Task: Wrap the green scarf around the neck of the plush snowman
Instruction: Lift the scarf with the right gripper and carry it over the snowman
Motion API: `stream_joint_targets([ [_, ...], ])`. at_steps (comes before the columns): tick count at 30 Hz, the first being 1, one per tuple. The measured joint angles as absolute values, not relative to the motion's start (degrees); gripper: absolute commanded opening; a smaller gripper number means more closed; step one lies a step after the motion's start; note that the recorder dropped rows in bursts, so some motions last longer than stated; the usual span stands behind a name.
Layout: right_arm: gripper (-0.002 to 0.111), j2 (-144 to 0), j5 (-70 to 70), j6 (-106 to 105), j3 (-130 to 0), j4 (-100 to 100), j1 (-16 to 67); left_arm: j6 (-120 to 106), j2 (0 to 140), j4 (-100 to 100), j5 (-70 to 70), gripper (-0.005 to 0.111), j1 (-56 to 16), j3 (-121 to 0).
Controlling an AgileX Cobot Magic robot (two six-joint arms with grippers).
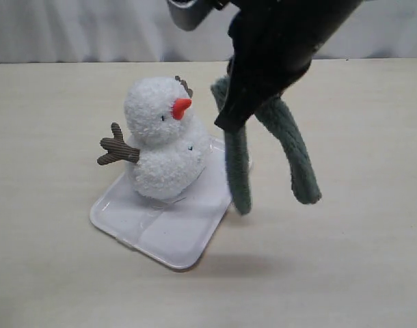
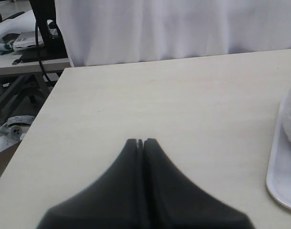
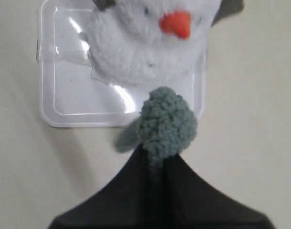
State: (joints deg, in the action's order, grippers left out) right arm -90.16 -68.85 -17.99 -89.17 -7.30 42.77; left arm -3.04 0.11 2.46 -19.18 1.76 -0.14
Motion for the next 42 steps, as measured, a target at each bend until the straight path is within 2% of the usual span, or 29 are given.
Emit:
stream_joint_targets([
  [4,0.004,-90.09,-69.24,-28.96,-94.86,-23.05,54.58,-3.04,0.11,2.46,-19.18,0.000,1.76,-0.14],
  [7,0.004,-90.75,-66.80,-35.13,-94.91,-33.10,59.82,-3.04,0.11,2.46,-19.18,0.000,1.76,-0.14],
  [16,0.004,-98.26,-62.87,-48.71,-95.13,-37.24,60.78,-3.04,0.11,2.46,-19.18,0.000,1.76,-0.14],
  [25,0.004,-98.40,-61.39,-51.24,-95.13,-35.47,64.27,-3.04,0.11,2.46,-19.18,0.000,1.76,-0.14],
  [37,0.004,-101.94,-55.13,-51.79,-95.13,-36.35,62.12,-3.04,0.11,2.46,-19.18,0.000,1.76,-0.14],
  [42,0.004,-100.81,-58.09,-51.93,-95.13,-31.69,62.12,-3.04,0.11,2.46,-19.18,0.000,1.76,-0.14],
])
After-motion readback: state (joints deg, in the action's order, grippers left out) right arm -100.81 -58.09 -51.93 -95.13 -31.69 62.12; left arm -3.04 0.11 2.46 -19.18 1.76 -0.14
